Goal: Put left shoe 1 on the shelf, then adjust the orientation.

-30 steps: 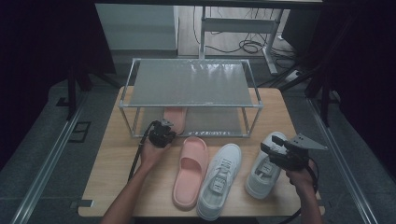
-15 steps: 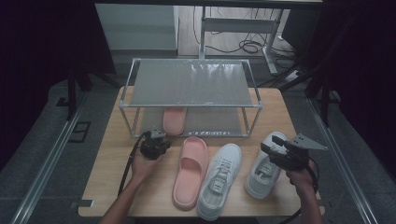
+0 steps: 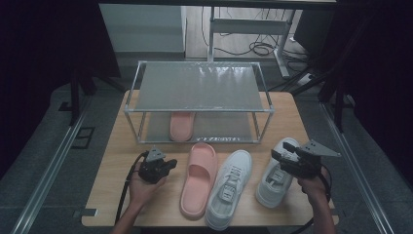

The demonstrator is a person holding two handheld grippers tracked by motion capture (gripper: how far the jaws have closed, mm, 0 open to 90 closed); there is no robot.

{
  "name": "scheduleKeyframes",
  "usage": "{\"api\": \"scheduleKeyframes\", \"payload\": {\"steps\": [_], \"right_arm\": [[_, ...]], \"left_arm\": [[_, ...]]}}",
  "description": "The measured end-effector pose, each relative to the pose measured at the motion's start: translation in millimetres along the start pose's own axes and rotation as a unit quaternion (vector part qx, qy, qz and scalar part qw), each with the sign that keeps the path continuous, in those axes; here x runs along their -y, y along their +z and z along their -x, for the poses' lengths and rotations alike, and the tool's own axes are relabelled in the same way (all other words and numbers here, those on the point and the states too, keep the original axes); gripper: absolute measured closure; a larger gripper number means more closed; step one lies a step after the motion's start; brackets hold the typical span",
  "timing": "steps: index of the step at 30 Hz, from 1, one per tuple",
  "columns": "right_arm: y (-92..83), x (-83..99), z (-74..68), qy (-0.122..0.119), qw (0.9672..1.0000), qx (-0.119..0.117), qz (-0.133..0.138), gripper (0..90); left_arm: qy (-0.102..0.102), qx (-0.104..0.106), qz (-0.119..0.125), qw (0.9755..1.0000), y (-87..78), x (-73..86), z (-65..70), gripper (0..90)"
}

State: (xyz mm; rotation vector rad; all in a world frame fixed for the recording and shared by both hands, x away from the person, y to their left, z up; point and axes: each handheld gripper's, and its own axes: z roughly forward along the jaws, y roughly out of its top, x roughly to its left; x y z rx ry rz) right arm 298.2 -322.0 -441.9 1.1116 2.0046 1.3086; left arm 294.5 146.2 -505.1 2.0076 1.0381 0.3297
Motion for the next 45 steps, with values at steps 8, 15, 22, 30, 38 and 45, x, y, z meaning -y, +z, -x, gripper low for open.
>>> {"api": "scheduleKeyframes", "payload": {"steps": [8, 15, 22, 30, 38, 45], "right_arm": [[0.1, -0.1, -0.6, 0.0, 1.0, 0.0, -0.001, 41.1], [2.6, 0.5, -2.2, -0.003, 1.0, -0.002, -0.004, 41.1], [2.1, 0.2, -2.4, -0.003, 1.0, -0.002, -0.002, 41.1], [2.2, -0.4, -3.2, -0.004, 1.0, -0.003, -0.003, 41.1], [2.4, -0.5, -3.5, -0.005, 1.0, -0.003, -0.002, 41.1], [2.7, -0.3, -3.0, -0.005, 1.0, -0.003, -0.004, 41.1]], "left_arm": [[-0.001, 0.017, 0.004, 0.9998, -8.6, 5.2, 8.6, 89.4], [0.002, 0.026, -0.001, 0.9997, -13.0, 10.6, 15.6, 90.0], [0.008, 0.04, 0.004, 0.9992, -16.5, 10.0, 26.1, 90.0], [0.017, 0.059, 0.011, 0.9981, -16.6, 6.6, 40.7, 90.0], [0.023, 0.066, 0.002, 0.9976, -7.6, 4.1, 46.6, 90.0], [0.025, 0.068, -0.005, 0.9974, 1.6, 0.8, 48.8, 90.0]]}}
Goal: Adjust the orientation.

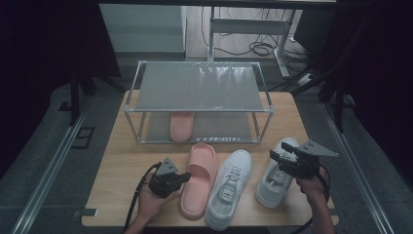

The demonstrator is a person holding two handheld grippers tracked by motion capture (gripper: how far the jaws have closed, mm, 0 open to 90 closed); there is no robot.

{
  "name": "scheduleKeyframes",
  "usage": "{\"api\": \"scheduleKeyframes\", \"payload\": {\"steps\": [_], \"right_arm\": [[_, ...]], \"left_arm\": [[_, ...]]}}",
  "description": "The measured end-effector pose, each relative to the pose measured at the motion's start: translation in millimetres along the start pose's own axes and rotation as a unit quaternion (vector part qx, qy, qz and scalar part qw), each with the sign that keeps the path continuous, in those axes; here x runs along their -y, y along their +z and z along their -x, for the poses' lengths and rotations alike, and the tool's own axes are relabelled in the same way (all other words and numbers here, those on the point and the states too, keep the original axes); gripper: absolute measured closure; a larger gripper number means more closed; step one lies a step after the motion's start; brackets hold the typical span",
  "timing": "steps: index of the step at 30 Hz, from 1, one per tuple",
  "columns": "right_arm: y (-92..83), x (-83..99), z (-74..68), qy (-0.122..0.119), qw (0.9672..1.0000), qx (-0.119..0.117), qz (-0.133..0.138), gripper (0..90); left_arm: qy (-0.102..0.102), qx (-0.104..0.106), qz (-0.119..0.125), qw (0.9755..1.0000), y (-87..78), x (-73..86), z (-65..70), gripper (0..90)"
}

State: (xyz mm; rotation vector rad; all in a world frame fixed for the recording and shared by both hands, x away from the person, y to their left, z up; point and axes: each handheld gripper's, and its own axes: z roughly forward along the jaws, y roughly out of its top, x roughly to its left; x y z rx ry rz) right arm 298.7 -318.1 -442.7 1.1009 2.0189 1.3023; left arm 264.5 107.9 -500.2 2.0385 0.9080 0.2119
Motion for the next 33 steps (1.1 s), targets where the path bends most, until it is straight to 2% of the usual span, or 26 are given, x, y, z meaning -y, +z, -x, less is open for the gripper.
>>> {"api": "scheduleKeyframes", "payload": {"steps": [6, 10, 15, 24, 33], "right_arm": [[0.0, 0.1, -0.2, 0.0, 1.0, 0.0, 0.001, 41.1], [0.0, -0.1, -0.5, -0.001, 1.0, 0.0, 0.001, 41.1], [0.3, 0.1, -0.2, 0.0, 1.0, 0.0, 0.0, 41.1], [0.0, 0.1, -0.1, 0.001, 1.0, -0.001, 0.001, 41.1], [0.1, 0.2, -0.1, 0.0, 1.0, 0.0, 0.0, 41.1]], "left_arm": [[0.002, 0.0, -0.009, 1.0, 10.2, -1.5, 0.0, 90.0], [0.003, -0.013, -0.015, 0.9998, 15.1, -1.0, -2.5, 90.0], [0.003, -0.015, -0.015, 0.9998, 15.3, -1.2, -4.0, 90.0], [0.001, -0.037, -0.016, 0.9992, 12.3, -1.0, -10.3, 90.0], [-0.01, -0.053, -0.011, 0.9985, 9.8, -0.2, -19.4, 90.0]]}}
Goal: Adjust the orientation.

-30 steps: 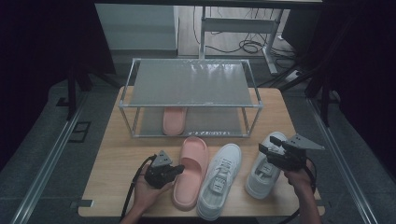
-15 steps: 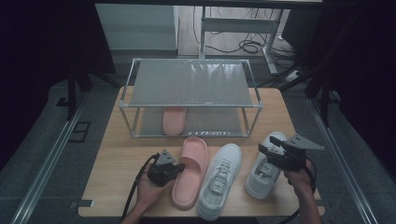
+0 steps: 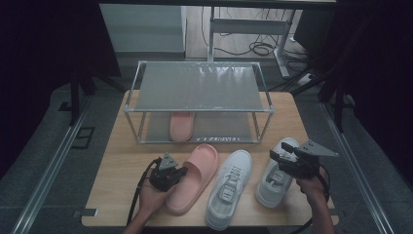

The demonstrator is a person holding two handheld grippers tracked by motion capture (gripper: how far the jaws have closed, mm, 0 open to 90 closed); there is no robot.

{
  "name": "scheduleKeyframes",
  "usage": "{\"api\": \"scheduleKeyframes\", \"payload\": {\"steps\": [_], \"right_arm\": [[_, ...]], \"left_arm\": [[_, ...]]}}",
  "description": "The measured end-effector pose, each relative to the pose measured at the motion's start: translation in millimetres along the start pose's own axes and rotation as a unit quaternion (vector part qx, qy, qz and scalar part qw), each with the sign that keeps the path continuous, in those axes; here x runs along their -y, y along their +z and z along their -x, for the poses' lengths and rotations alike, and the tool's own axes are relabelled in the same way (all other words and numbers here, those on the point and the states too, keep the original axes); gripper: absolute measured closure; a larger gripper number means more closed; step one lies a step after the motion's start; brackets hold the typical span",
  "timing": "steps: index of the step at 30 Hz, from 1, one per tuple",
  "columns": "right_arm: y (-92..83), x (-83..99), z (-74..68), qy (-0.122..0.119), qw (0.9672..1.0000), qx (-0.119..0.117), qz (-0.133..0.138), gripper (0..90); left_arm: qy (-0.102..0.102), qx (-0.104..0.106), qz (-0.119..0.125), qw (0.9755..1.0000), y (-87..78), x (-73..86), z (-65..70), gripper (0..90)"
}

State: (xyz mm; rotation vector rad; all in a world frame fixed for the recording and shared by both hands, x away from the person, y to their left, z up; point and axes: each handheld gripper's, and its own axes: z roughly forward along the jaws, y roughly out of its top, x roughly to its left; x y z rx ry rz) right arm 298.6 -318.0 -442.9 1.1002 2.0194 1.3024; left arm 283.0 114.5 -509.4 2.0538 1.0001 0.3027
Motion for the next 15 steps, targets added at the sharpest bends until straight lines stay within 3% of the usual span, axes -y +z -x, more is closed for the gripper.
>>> {"api": "scheduleKeyframes", "payload": {"steps": [15], "right_arm": [[-0.2, 0.0, 0.2, 0.0, 1.0, 0.0, 0.0, 41.1]], "left_arm": [[-0.018, -0.018, 0.003, 0.9997, -4.4, 1.7, -14.4, 90.0]]}}
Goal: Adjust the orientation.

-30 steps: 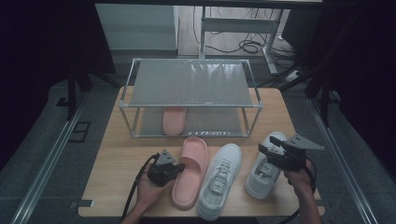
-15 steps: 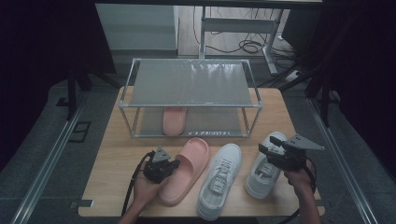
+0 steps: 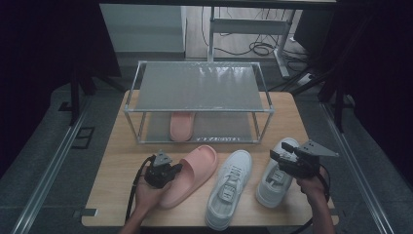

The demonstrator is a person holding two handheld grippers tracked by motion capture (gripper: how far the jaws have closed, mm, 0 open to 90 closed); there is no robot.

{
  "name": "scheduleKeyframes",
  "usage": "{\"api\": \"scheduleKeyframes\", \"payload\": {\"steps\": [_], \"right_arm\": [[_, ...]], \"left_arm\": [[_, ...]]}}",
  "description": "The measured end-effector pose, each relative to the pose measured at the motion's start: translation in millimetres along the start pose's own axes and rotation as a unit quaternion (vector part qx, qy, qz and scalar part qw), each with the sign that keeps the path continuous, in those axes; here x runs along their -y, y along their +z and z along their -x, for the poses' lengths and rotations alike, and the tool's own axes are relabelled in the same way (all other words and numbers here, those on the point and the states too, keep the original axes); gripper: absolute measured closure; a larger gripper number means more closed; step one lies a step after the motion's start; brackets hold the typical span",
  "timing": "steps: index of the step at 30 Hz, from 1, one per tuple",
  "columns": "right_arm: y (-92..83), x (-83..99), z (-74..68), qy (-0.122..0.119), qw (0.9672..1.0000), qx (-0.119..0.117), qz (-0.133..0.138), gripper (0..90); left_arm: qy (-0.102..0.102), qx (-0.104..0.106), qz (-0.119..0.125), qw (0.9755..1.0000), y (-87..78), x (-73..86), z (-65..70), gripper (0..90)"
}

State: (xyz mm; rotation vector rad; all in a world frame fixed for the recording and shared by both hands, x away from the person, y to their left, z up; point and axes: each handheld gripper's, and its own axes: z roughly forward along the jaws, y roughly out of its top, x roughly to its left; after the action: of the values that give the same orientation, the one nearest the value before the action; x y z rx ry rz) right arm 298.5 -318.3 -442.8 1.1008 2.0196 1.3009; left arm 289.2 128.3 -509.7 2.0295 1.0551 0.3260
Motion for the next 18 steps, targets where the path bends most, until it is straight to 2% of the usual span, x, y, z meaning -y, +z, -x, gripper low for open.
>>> {"api": "scheduleKeyframes", "payload": {"steps": [7, 18], "right_arm": [[0.2, 0.0, -0.1, 0.0, 1.0, 0.0, 0.001, 41.1], [-0.5, -0.2, -0.1, 0.0, 1.0, 0.0, 0.002, 41.1]], "left_arm": [[0.0, 0.0, 0.001, 1.0, -2.0, 0.1, 0.8, 90.0], [-0.004, 0.038, 0.014, 0.9992, -17.5, -0.2, 13.4, 88.0]]}}
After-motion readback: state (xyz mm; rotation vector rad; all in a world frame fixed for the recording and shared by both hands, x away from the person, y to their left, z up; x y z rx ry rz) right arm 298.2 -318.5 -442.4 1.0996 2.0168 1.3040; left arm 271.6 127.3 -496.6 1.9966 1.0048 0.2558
